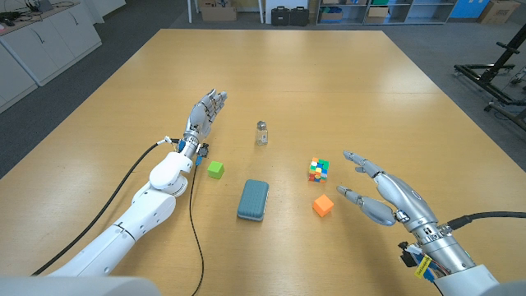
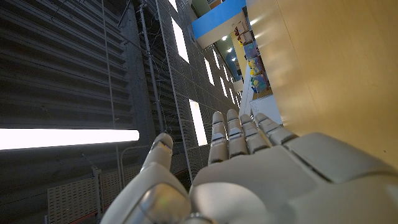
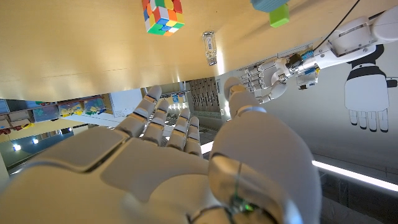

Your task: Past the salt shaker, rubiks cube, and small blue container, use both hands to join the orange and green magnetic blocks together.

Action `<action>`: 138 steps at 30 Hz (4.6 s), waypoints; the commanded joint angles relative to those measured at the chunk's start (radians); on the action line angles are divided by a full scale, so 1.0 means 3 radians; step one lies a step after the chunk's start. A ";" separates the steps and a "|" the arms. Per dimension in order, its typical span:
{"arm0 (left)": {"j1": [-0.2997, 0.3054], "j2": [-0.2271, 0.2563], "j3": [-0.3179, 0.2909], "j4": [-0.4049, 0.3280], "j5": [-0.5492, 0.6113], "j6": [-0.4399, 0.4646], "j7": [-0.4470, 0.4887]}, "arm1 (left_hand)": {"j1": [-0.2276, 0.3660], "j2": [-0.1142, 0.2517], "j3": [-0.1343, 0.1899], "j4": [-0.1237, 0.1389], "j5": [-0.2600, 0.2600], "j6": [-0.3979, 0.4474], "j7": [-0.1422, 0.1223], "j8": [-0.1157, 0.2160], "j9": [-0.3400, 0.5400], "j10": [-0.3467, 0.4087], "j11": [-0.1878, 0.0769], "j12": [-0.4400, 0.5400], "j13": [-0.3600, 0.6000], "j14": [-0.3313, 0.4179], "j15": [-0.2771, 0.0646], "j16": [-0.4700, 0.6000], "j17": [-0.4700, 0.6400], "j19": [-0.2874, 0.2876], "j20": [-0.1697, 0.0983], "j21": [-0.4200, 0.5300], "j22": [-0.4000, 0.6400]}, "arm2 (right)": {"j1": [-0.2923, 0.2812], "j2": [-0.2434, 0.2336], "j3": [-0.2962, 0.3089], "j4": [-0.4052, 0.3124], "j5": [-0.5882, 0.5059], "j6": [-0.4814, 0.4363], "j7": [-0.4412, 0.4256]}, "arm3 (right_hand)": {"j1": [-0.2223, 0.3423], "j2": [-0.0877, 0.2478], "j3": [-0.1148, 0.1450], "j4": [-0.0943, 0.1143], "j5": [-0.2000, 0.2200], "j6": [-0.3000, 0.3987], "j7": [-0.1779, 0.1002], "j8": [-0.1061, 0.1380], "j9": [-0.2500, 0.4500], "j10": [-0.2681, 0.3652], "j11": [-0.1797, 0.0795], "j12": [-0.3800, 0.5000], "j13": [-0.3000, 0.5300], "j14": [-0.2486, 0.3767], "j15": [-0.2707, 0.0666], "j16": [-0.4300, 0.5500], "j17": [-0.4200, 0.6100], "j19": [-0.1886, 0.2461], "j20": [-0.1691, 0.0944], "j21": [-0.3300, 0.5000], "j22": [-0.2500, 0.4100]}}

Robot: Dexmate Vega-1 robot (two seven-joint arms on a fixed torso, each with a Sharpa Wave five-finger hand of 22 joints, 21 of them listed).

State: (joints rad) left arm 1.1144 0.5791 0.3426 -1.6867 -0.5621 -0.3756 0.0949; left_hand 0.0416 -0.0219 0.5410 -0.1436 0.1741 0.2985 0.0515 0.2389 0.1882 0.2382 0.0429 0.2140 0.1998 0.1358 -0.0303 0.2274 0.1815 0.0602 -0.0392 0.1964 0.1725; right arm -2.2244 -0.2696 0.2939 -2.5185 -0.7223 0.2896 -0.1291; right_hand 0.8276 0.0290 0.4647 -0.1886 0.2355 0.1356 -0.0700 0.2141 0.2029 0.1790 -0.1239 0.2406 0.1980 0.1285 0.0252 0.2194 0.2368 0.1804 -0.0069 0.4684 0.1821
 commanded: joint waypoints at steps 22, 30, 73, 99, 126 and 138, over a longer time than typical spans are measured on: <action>-0.0012 0.0007 0.0018 -0.0127 0.0093 0.0147 0.0139 | 0.0012 0.0040 0.0017 -0.0014 -0.0002 0.0068 -0.0009 0.0007 0.0018 0.0048 -0.0012 0.0016 0.0010 0.0039 -0.0014 -0.0018 0.0006 0.0018 -0.0175 -0.0009 0.0010 | 0.0191 -0.0362 0.0224 -0.0270 -0.0351 -0.0255 0.0765 | 0.0274 -0.0071 0.0097 0.0026 0.0047 0.0286 -0.0236 0.0112 0.0027 0.0269 -0.0190 0.0086 0.0025 -0.0107 -0.0013 -0.0011 0.0044 -0.0001 0.0084 -0.0046 0.0013; -0.0002 0.0020 0.0013 -0.0195 0.0146 0.0190 0.0210 | 0.0012 0.0041 0.0016 -0.0014 -0.0002 0.0078 -0.0013 0.0008 0.0018 0.0058 -0.0015 0.0017 0.0009 0.0043 -0.0021 -0.0020 0.0006 0.0018 -0.0174 -0.0010 0.0010 | 0.0276 -0.0428 0.0309 -0.0162 -0.0380 -0.0070 0.0702 | 0.0299 -0.0123 0.0093 0.0051 0.0057 0.0379 -0.0318 0.0146 0.0030 0.0381 -0.0256 0.0117 0.0039 0.0046 -0.0074 0.0064 0.0071 0.0143 0.0079 -0.0011 0.0014; 0.0009 -0.0046 0.0100 -0.0368 0.0309 0.0318 0.0425 | 0.0003 0.0042 0.0008 -0.0014 -0.0005 0.0162 -0.0046 0.0008 0.0019 0.0094 -0.0054 0.0007 0.0005 0.0065 -0.0039 -0.0042 0.0007 0.0051 -0.0184 -0.0006 0.0010 | 0.0845 -0.0824 0.0678 -0.0119 -0.0807 0.0527 0.1771 | 0.0320 -0.0214 0.0080 0.0099 0.0114 0.0140 -0.0235 0.0059 0.0055 0.0150 -0.0174 -0.0004 0.0071 -0.0047 -0.0071 0.0021 0.0162 0.0183 0.0193 -0.0063 0.0019; 0.0020 0.0011 0.0050 -0.0461 0.0316 0.0368 0.0421 | -0.0003 0.0041 0.0002 -0.0013 -0.0006 0.0158 -0.0054 -0.0008 0.0020 0.0080 -0.0053 -0.0008 0.0004 0.0052 -0.0031 -0.0057 0.0008 0.0024 -0.0177 -0.0018 0.0011 | 0.1109 -0.0987 0.0454 -0.0039 -0.1007 0.0489 0.2141 | 0.0256 -0.0220 0.0050 0.0140 0.0140 0.0001 -0.0182 0.0022 0.0071 0.0087 -0.0141 -0.0018 0.0084 -0.0055 0.0006 0.0019 0.0189 0.0315 0.0206 -0.0041 0.0024; 0.0079 0.0063 0.0000 -0.0586 0.0365 0.0417 0.0487 | -0.0006 0.0042 -0.0002 -0.0012 -0.0006 0.0171 -0.0057 -0.0016 0.0021 0.0093 -0.0063 -0.0009 0.0004 0.0051 -0.0027 -0.0064 0.0009 0.0011 -0.0174 -0.0022 0.0011 | 0.1205 -0.1253 0.0135 0.0339 -0.1031 0.0408 0.1750 | 0.0217 -0.0236 0.0026 0.0144 0.0167 0.0122 -0.0270 0.0087 0.0072 0.0160 -0.0225 0.0010 0.0066 0.0111 -0.0122 0.0072 0.0209 0.0396 0.0291 -0.0041 0.0025; 0.0113 0.0059 -0.0015 -0.0560 0.0347 0.0372 0.0470 | -0.0008 0.0042 -0.0004 -0.0012 -0.0006 0.0182 -0.0058 -0.0017 0.0021 0.0099 -0.0062 -0.0010 0.0003 0.0053 -0.0029 -0.0065 0.0009 0.0008 -0.0171 -0.0023 0.0011 | 0.1337 -0.1478 -0.0043 0.0359 -0.0928 0.0256 0.1925 | 0.0203 -0.0235 0.0018 0.0149 0.0174 0.0150 -0.0269 0.0099 0.0071 0.0224 -0.0214 0.0031 0.0060 0.0172 -0.0131 0.0090 0.0216 0.0461 0.0294 -0.0024 0.0026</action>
State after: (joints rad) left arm 1.1393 0.5950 0.3417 -1.8579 -0.4549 -0.2539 0.2379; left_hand 0.0416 -0.0141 0.5411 -0.1434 0.1741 0.3469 0.0389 0.2389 0.1933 0.2629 0.0285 0.2139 0.2004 0.1534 -0.0375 0.2121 0.1815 0.0691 -0.0376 0.1919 0.1748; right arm -1.8503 -0.6646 0.3200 -2.4241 -1.0281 0.4018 0.4203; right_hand 0.8922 -0.0418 0.4719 -0.1442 0.2813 0.1716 -0.1551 0.2382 0.2209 0.2418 -0.1898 0.2449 0.2133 0.1724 -0.0143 0.2405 0.2998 0.3052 0.0801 0.4529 0.1888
